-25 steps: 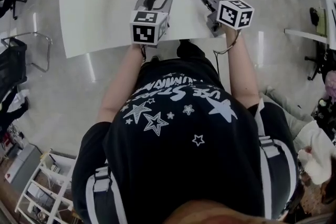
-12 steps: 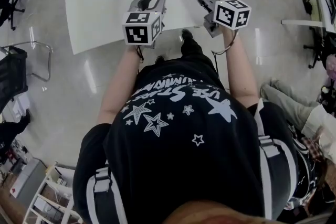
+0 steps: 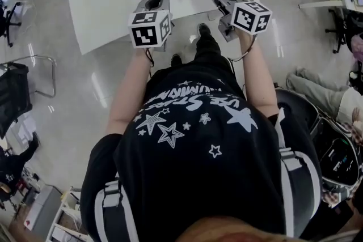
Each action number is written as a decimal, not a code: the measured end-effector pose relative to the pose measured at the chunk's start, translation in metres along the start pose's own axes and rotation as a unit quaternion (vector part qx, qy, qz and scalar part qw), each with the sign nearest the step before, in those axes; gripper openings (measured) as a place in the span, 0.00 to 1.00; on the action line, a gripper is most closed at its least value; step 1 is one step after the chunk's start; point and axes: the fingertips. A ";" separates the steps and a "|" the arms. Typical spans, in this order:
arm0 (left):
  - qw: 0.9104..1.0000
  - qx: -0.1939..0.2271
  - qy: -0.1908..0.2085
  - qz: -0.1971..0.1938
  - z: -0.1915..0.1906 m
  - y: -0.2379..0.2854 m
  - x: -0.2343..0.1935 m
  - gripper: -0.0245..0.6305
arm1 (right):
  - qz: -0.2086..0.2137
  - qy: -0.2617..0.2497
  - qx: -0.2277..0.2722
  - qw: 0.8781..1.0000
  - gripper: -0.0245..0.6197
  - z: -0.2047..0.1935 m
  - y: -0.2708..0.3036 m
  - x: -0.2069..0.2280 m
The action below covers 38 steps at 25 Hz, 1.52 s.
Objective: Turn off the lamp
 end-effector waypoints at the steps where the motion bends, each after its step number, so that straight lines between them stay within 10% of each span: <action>1: 1.000 -0.001 -0.002 -0.003 -0.004 -0.005 0.000 0.05 | -0.007 0.002 0.001 1.000 0.05 -0.006 -0.005 -0.003; 38: 0.997 0.074 0.022 0.011 -0.035 -0.145 0.152 0.05 | 0.021 -0.037 0.041 0.998 0.05 -0.072 -0.203 -0.067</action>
Point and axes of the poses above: the fingertips, and each gripper's own axes: y forward along the fingers, x to its right, z out of its top, and after that the axes turned 2 degrees about -z, right-handed
